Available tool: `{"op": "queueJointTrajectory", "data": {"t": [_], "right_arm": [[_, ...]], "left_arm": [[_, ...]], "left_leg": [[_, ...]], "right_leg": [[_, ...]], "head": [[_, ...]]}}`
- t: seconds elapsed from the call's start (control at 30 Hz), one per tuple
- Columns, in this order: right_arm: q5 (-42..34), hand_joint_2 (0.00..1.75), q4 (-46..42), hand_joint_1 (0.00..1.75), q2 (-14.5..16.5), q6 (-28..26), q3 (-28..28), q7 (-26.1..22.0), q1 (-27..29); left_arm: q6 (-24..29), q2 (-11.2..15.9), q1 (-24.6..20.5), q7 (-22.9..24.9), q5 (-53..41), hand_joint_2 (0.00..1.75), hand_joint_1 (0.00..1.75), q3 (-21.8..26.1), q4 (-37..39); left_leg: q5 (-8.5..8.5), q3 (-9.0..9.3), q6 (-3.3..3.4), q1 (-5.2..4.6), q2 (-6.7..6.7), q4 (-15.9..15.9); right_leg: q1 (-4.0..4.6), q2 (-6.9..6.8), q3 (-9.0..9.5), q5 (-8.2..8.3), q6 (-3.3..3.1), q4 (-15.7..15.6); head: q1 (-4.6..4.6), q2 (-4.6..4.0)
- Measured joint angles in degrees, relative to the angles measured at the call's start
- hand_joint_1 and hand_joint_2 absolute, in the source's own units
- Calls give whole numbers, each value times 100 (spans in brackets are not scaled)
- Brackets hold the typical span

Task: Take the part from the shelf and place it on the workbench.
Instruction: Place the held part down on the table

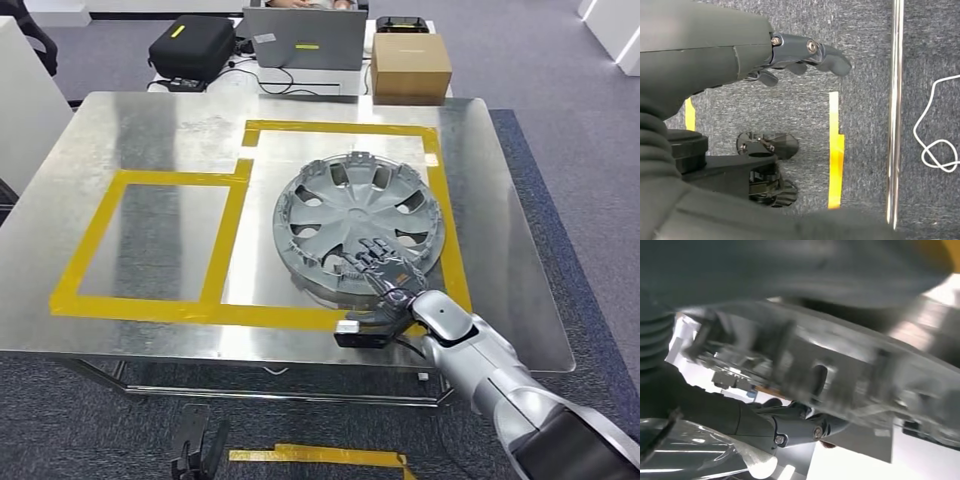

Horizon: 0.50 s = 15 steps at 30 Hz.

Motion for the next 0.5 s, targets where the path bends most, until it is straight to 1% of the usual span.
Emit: {"op": "queueJointTrajectory", "data": {"t": [0.03,0.07,0.1,0.13,0.17,0.2,0.23,0.27,0.3,0.33,0.37,0.4,0.43,0.5], "right_arm": [[2,0,0,0,-1,0,-3,-1,-2],[5,0,0,0,0,0,-4,-1,-6],[7,0,0,0,1,0,-3,-2,-5],[9,0,1,0,2,1,-2,-3,1],[12,0,1,0,2,2,-2,-3,12],[13,0,2,0,1,3,-2,-3,22],[15,0,2,0,1,3,-2,-3,28],[16,0,2,0,2,3,-2,-3,30],[17,0,2,0,2,3,-2,-3,28],[19,0,2,0,3,3,-2,-3,23],[19,0,2,0,3,3,-2,-3,18],[19,0,2,0,3,3,-3,-2,15],[20,0,2,0,3,3,-3,-2,14],[21,0,2,0,3,2,-3,-2,10]], "left_arm": [[0,1,5,1,-1,0,0,1,-1],[0,3,7,1,-3,0,0,1,-2],[0,5,8,2,-4,0,0,1,-2],[0,8,11,2,-5,0,0,1,-2],[0,11,17,3,-6,0,0,1,-2],[0,15,26,4,-6,0,0,1,-2],[0,18,33,5,-6,0,0,2,-2],[0,21,37,6,-7,0,0,2,-2],[0,24,37,6,-7,0,0,3,-2],[0,25,34,6,-8,0,0,3,-3],[0,26,30,6,-9,0,0,3,-3],[0,26,29,7,-9,0,0,4,-4],[0,27,30,7,-9,0,0,5,-4],[0,24,38,8,-10,0,0,7,-8]], "left_leg": [[-75,-36,-30,4,2,94],[-210,-123,-54,6,4,302],[-385,-262,-70,7,6,625],[-562,-435,-82,7,6,1012],[-687,-594,-89,6,7,1355],[-719,-690,-91,6,7,1555],[-639,-689,-84,5,7,1546],[-457,-580,-68,3,7,1308],[-233,-402,-39,-1,7,923],[-65,-215,-8,-11,8,524],[35,-69,21,-21,9,205],[58,6,43,-32,10,27],[32,26,59,-41,11,-30],[48,35,110,-31,12,-76]], "right_leg": [[-9,-1,6,13,-38,-17],[-20,-1,14,24,-72,-33],[-16,-1,17,24,-94,-37],[-11,-2,17,22,-109,-36],[-4,-2,18,19,-115,-35],[2,-1,20,17,-118,-34],[8,2,23,16,-119,-33],[12,5,30,15,-117,-32],[15,8,39,12,-112,-32],[30,11,41,5,-100,-23],[41,12,34,1,-82,-16],[49,13,23,0,-59,-12],[54,11,13,3,-33,-13],[42,6,-7,-11,25,-9]], "head": [[-9,0],[-20,0],[-30,0],[-37,0],[-35,0],[-35,0],[-36,0],[-36,0],[-37,0],[-36,0],[-32,0],[-29,0],[-28,0],[-26,0]]}}
